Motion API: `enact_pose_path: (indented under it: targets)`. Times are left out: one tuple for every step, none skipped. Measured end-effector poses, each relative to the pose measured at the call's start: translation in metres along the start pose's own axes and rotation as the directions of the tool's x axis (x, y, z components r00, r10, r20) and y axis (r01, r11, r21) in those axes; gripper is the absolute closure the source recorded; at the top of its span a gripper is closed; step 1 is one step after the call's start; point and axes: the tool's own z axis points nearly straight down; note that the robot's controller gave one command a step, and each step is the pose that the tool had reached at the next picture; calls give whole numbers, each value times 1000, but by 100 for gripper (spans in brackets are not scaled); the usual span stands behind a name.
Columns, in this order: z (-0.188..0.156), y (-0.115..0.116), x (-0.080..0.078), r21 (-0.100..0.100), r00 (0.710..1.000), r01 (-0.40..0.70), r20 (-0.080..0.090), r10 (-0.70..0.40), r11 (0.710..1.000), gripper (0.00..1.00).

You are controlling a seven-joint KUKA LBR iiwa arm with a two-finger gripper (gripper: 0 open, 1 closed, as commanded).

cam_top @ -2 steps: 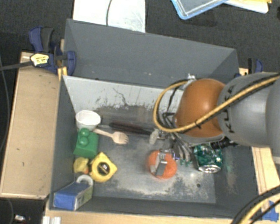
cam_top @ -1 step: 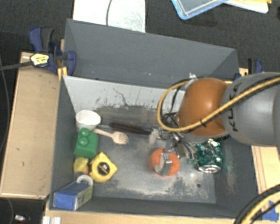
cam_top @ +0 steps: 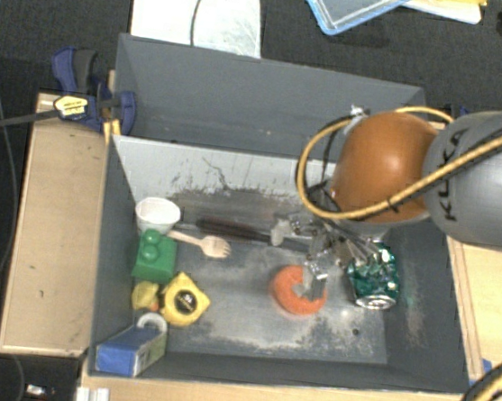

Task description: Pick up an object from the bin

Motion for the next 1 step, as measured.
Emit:
enact_pose_path:
  targets:
    - [-2, -24, 7, 5, 1000, 22, 12, -22, 1000, 0]
